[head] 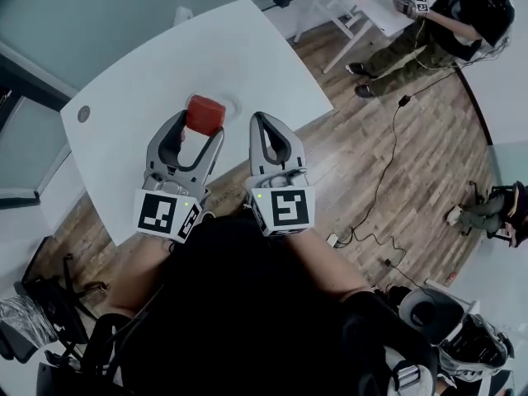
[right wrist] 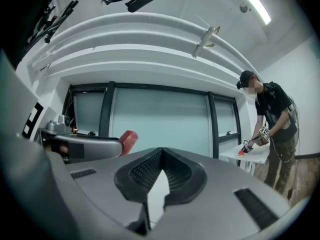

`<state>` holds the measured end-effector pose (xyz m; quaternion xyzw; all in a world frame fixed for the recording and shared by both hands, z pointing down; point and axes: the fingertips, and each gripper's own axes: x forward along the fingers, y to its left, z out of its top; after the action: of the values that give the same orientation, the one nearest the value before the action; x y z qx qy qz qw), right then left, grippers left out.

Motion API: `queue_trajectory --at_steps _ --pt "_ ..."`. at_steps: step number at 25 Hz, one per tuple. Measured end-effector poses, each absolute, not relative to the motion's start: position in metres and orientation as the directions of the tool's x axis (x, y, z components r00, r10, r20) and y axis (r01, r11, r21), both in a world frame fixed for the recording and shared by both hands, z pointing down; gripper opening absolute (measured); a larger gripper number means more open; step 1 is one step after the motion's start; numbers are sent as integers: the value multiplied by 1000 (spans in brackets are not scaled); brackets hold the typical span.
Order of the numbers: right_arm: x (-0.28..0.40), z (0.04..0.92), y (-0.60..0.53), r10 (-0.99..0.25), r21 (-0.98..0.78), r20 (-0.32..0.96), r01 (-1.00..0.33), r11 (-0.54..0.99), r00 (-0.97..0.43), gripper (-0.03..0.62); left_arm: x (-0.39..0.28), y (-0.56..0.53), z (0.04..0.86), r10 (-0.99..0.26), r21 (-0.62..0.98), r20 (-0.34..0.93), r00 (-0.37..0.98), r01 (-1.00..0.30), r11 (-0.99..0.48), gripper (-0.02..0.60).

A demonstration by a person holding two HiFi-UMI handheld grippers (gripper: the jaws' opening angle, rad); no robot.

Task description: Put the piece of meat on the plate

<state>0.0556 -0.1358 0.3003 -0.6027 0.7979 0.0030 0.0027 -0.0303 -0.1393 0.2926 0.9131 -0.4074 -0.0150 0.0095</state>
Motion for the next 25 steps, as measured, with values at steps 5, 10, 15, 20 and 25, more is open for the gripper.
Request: queue_trajectory --at_steps 5,10,15,20,25 --pt "76 302 -158 -937 -9 -8 -937 350 -350 3 -7 -152 296 -788 24 5 615 -788 -615 275" --pt "85 308 -182 -919 -23 8 -919 394 -395 3 -9 -165 298 -830 16 38 556 -831 -556 275" --pt "81 318 -198 -913 -47 24 -913 405 -407 3 -20 -172 312 -844 26 83 530 -848 -529 275" --pt "70 327 -208 -917 -53 50 -918 393 -395 3 -24 -183 330 -826 36 120 551 -834 -551 275" --pt "67 349 -220 -930 -42 108 -936 350 -352 3 -32 -204 364 -793 52 187 579 -812 -581 275"
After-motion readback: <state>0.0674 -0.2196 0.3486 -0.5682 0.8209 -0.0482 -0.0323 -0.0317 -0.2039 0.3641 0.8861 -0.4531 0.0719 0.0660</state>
